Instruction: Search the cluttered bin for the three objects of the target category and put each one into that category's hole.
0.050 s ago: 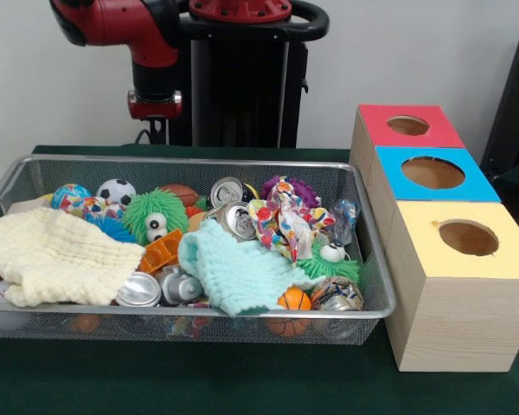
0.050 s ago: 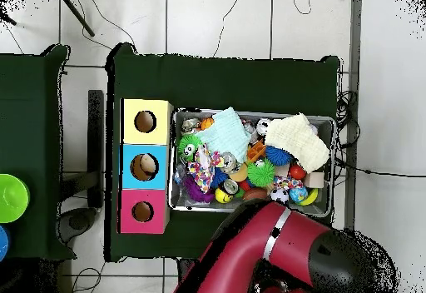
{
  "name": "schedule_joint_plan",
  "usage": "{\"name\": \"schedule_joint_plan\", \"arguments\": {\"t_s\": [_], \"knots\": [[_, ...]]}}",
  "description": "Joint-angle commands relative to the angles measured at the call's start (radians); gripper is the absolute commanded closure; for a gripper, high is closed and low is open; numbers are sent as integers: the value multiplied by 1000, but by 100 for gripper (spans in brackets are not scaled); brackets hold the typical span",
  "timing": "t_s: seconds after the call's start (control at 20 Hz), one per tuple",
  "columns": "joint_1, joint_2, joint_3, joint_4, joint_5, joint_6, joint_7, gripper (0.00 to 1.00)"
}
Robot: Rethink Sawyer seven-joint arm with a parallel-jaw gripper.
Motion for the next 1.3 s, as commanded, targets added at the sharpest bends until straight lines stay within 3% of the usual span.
{"name": "schedule_joint_plan", "arguments": {"t_s": [0.05, 0.3, 0.65, 0.75, 1.0, 1.3], "knots": [[-39, -78, 232, -107, -14, 95, 149, 100], [-56, -132, 270, -93, -26, 155, 142, 100], [-148, -220, 399, -54, -87, 329, 107, 100], [-153, -238, 401, -37, -76, 343, 96, 100], [-151, -247, 377, -9, -46, 331, 93, 100], [-88, -192, 249, 46, 18, 188, 118, 100]]}}
